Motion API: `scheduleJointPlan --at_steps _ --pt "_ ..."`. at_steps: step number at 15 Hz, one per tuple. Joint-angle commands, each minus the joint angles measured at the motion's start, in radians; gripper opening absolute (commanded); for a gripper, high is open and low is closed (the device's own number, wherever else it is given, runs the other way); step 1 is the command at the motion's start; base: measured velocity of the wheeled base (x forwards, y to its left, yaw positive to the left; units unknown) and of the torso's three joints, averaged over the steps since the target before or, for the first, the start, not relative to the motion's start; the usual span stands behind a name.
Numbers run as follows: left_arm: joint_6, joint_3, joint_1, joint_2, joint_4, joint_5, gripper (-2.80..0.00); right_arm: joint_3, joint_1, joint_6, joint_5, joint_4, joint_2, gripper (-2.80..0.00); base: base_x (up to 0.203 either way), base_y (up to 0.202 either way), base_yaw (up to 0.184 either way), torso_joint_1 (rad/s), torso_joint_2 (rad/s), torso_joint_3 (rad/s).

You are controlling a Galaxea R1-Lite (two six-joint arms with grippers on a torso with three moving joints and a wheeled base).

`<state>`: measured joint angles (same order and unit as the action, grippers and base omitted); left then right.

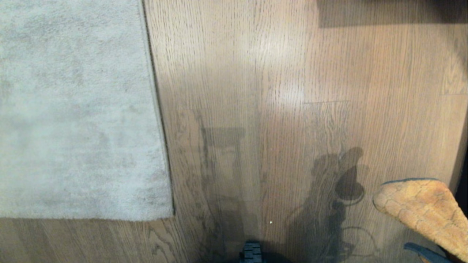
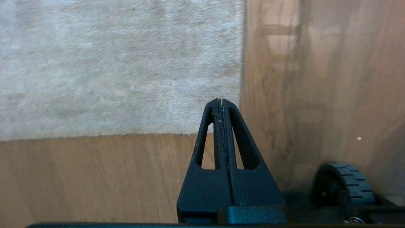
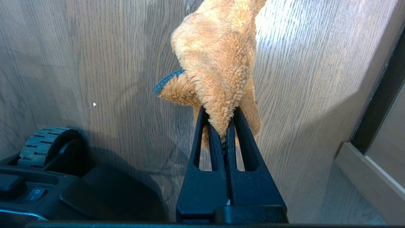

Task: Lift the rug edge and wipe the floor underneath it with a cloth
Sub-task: Lift up the carpet

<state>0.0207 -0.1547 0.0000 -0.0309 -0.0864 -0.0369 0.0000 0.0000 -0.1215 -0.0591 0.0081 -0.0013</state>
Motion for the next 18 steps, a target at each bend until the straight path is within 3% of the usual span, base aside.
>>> scheduleJointPlan --at_steps 1,7,12,18 --pt "0.0 -0.025 0.0 -0.05 0.0 -0.027 -2.8 0.0 0.0 -0.001 -0.001 0.0 0.001 -2.8 0.0 0.0 0.0 0.0 0.0 0.0" --pt "-0.023 -0.081 -0.04 -0.231 0.012 -0.091 -2.8 0.0 0.0 -0.001 -0.001 0.0 0.001 -2.8 0.0 0.0 0.0 0.0 0.0 0.0" --pt "-0.027 -0.086 -0.115 -0.385 0.105 -0.107 -2.8 0.0 0.0 -0.001 -0.001 0.001 0.001 -2.8 0.0 0.0 0.0 0.0 0.0 0.0" --pt "-0.025 -0.101 -0.322 -0.554 0.195 -0.106 -2.8 0.0 0.0 -0.001 -0.001 0.0 0.001 -2.8 0.0 0.0 0.0 0.0 0.0 0.0"
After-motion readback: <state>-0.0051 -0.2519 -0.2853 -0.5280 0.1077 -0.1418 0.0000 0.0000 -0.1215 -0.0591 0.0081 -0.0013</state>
